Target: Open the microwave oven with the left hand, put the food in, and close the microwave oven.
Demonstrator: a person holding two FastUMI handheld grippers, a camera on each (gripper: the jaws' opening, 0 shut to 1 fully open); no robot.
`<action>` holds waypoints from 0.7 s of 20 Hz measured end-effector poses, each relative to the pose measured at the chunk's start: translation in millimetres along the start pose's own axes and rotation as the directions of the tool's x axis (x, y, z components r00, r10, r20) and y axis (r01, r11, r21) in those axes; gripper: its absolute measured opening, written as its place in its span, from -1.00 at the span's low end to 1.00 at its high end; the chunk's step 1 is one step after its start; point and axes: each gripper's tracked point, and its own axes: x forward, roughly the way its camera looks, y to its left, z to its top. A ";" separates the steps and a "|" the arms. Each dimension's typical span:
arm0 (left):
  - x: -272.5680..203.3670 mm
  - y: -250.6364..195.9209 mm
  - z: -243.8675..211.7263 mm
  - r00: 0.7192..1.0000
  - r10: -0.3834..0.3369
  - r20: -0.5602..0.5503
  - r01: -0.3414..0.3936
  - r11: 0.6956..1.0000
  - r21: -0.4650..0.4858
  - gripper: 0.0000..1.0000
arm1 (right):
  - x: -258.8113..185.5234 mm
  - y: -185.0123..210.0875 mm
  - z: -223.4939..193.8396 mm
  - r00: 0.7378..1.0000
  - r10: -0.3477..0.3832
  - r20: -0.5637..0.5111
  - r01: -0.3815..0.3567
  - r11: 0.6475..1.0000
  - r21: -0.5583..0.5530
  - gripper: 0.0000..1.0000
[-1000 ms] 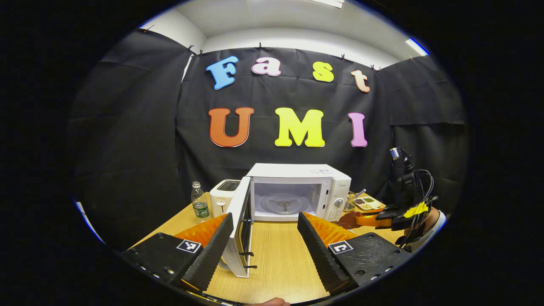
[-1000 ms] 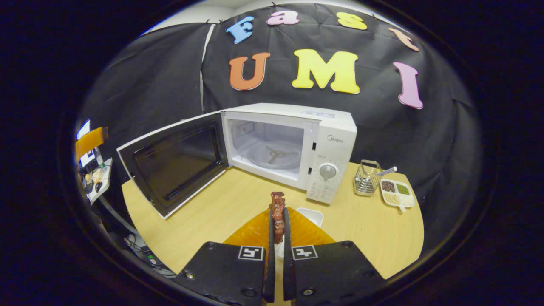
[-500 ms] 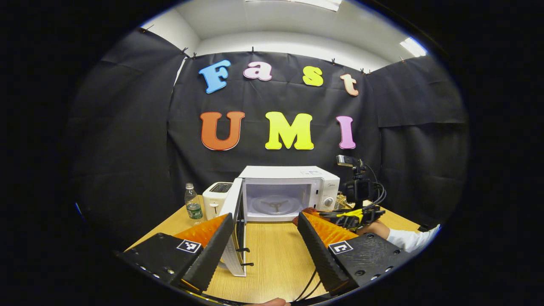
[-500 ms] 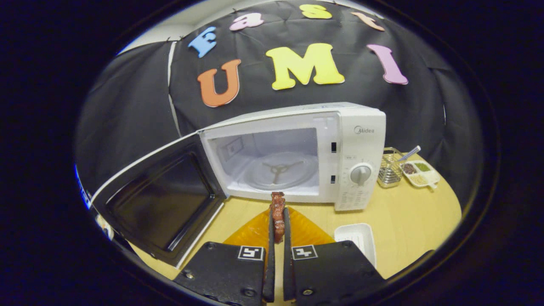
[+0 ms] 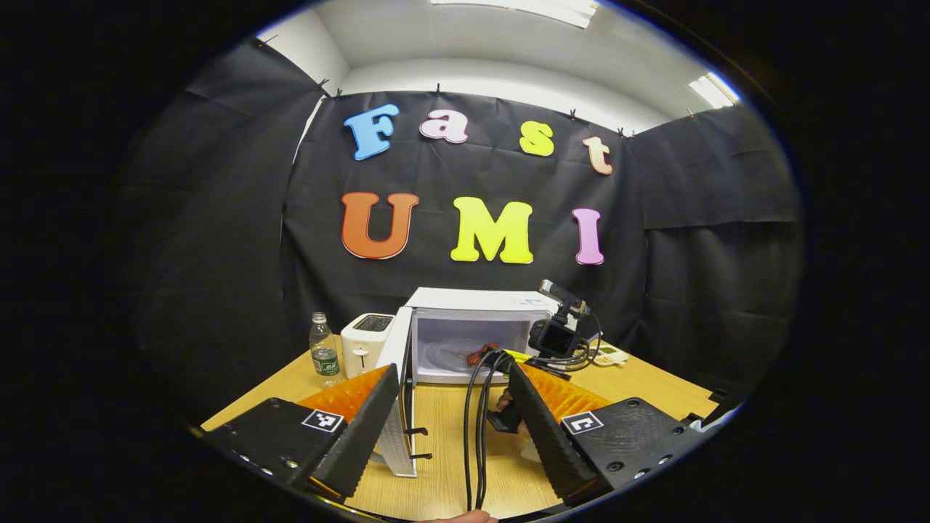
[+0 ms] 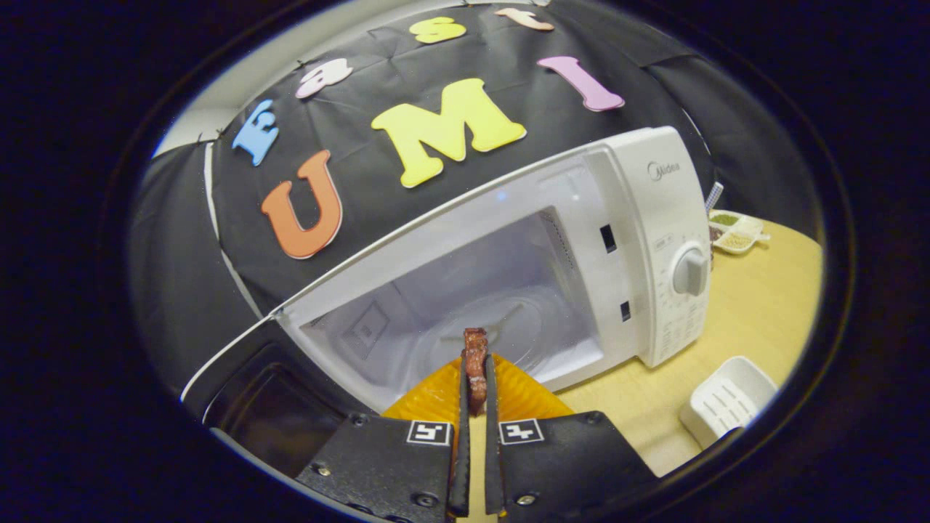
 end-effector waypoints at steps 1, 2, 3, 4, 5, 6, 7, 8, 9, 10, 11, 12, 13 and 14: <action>0.9 1.1 0.6 1.000 0.002 0.002 -0.002 1.000 -0.009 0.86 | 12.4 -1.3 -7.5 1.000 -0.025 -0.016 0.025 0.999 0.025 -0.77; 2.8 3.0 1.5 1.000 0.002 0.002 -0.002 1.000 -0.019 0.86 | 24.1 4.2 -8.2 1.000 -0.009 -0.004 0.009 0.998 0.057 -0.77; 3.9 4.0 4.1 1.000 0.002 0.004 -0.002 1.000 -0.026 0.86 | 31.7 5.5 -7.5 1.000 -0.022 0.009 0.021 0.996 0.088 -0.76; 4.5 5.9 6.2 1.000 0.006 0.009 -0.005 1.000 -0.029 0.86 | 38.0 1.9 -5.7 0.999 -0.043 0.033 0.039 0.992 0.118 -0.76; 5.9 8.0 6.5 1.000 0.013 0.016 -0.012 0.999 -0.031 0.86 | 46.3 -0.9 -4.1 0.996 -0.067 0.058 0.058 0.987 0.151 -0.75; 8.1 8.5 7.7 1.000 0.018 0.023 -0.017 0.999 -0.033 0.86 | 54.7 -4.7 -5.7 0.993 -0.094 0.072 0.080 0.981 0.174 -0.73; 11.1 9.0 6.4 1.000 0.021 0.023 -0.020 0.999 -0.036 0.86 | 61.7 -7.9 -7.4 0.991 -0.110 0.078 0.093 0.976 0.196 -0.72; 14.2 8.9 5.7 1.000 0.022 0.020 -0.022 0.999 -0.040 0.86 | 68.1 -7.0 -9.0 0.990 -0.117 0.083 0.097 0.971 0.219 -0.70; 17.6 7.8 3.8 1.000 0.021 0.015 -0.020 0.999 -0.045 0.86 | 74.6 -7.2 -10.7 0.989 -0.123 0.086 0.100 0.967 0.234 -0.70; 19.3 4.7 1.8 1.000 0.015 0.003 -0.015 0.999 -0.046 0.86 | 79.2 -6.9 -13.1 0.988 -0.128 0.086 0.104 0.965 0.240 -0.68; 21.3 2.0 -2.2 1.000 0.009 -0.010 -0.010 0.999 -0.043 0.86 | 81.8 -6.1 -16.8 0.988 -0.130 0.083 0.107 0.965 0.240 -0.67; 22.5 -0.3 -4.2 1.000 0.005 -0.023 -0.005 0.999 -0.034 0.86 | 84.7 -3.1 -17.1 0.987 -0.135 0.090 0.111 0.966 0.235 -0.67; 25.5 -0.8 -5.2 1.000 0.007 -0.027 -0.008 1.000 -0.022 0.86 | 86.2 -1.4 -15.8 0.987 -0.134 0.094 0.111 0.969 0.220 -0.67; 26.8 -2.0 -5.4 1.000 0.010 -0.027 -0.010 1.000 -0.012 0.87 | 86.1 1.2 -14.9 0.986 -0.134 0.097 0.111 0.971 0.214 -0.67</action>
